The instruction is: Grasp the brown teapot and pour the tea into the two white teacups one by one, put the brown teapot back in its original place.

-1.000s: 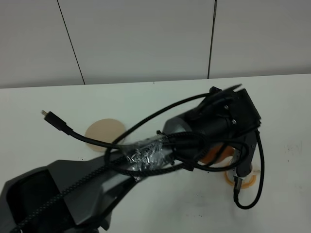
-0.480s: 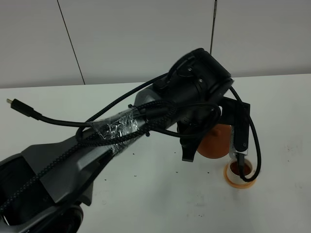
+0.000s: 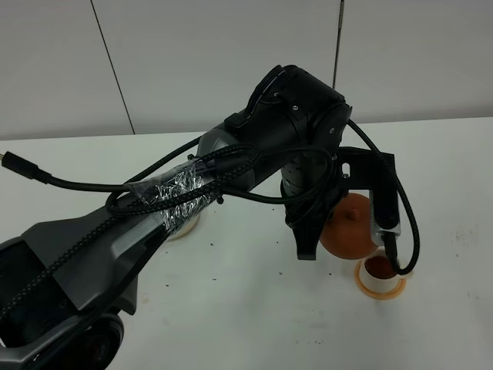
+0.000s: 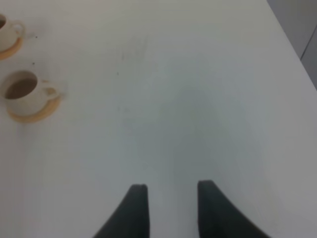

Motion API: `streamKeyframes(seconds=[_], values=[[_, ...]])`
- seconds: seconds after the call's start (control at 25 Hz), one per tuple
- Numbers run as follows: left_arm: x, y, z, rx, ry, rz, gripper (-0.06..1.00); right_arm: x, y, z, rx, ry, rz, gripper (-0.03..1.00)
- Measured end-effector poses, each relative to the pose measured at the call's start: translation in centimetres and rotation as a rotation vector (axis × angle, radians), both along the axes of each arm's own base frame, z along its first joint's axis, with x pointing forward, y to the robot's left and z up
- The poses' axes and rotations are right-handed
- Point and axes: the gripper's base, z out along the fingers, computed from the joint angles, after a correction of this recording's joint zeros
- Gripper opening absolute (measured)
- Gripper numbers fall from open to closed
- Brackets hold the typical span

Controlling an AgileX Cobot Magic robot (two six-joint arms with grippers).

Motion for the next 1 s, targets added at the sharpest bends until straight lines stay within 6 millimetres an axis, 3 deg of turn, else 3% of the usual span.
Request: streamKeyframes(seconds=[0.68, 1.0], values=[[0.3, 0.3, 0.0, -0.006, 0.007, 0.010, 0.17, 0.0, 0.0, 0.0, 0.000, 0.000, 0.000, 0.24], [0.2, 0.9, -1.5, 0.035, 0.042, 0.018, 0.17, 0.0, 0.0, 0.0, 0.000, 0.000, 0.000, 0.24]])
